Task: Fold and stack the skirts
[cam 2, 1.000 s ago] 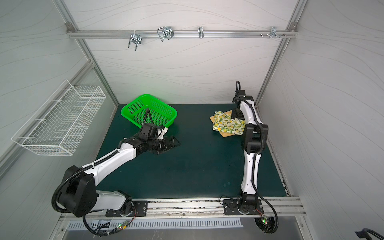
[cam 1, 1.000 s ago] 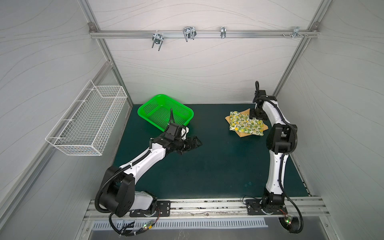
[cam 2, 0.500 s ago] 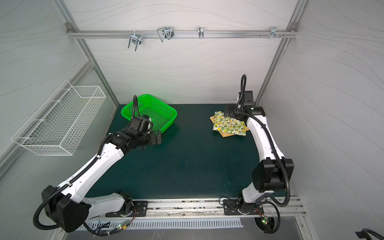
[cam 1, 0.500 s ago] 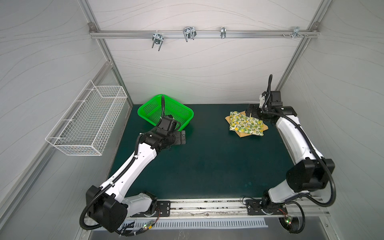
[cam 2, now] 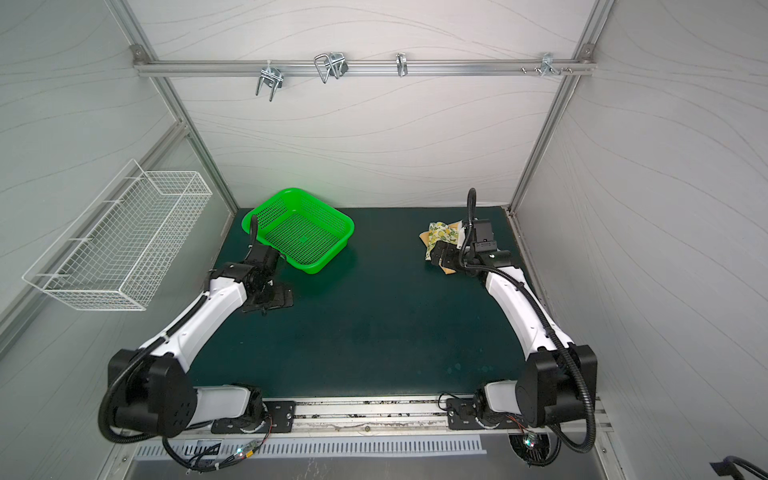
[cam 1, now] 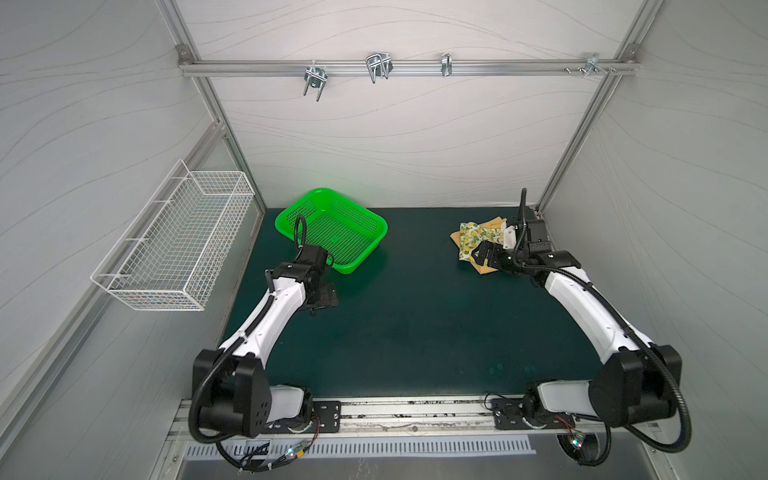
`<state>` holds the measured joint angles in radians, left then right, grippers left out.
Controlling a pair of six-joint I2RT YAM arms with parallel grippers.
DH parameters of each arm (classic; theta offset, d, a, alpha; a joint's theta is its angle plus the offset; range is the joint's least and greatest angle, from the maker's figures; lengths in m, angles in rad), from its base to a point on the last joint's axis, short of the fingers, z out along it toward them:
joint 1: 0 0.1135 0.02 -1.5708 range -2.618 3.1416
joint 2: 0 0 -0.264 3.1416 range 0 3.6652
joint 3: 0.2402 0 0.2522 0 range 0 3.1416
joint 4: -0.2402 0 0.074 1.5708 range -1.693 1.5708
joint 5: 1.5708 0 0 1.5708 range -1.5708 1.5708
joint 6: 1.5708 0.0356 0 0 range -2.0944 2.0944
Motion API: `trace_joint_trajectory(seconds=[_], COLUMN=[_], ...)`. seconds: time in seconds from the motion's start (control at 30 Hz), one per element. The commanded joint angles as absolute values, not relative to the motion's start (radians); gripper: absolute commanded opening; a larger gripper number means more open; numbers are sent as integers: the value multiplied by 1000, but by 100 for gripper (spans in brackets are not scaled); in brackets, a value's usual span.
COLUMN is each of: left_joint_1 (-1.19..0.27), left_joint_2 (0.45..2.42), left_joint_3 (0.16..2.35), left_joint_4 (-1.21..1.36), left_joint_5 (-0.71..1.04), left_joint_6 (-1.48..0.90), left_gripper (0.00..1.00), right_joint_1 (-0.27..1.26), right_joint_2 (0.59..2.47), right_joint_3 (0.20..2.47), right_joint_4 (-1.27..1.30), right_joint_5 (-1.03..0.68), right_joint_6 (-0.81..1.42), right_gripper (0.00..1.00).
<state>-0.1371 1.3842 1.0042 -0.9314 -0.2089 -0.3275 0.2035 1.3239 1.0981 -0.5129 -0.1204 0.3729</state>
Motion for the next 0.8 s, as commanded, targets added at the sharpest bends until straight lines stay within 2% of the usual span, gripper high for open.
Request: trace_joint_trajectory(seconds=[0.0, 0.27, 0.47, 0.77], left_joint_1=[-120, 21, 138, 168], left_joint_2=[1488, 1734, 1735, 1746], left_joint_3=[1037, 1124, 1072, 1048], left_joint_4=[-902, -768, -567, -380], left_joint_5=[-218, -119, -55, -43], left_joint_6=[-293, -224, -219, -210], left_gripper=[99, 99, 99, 99], right_joint_1=[209, 207, 205, 203], right_joint_2=[1300, 1269, 1254, 1257], right_joint_3=[1068, 965, 906, 850], right_joint_4=[-474, -419, -376, -285], right_joint_5=[-141, -51, 118, 154], right_joint_6=[358, 340, 361, 279], right_gripper=[99, 99, 99, 99])
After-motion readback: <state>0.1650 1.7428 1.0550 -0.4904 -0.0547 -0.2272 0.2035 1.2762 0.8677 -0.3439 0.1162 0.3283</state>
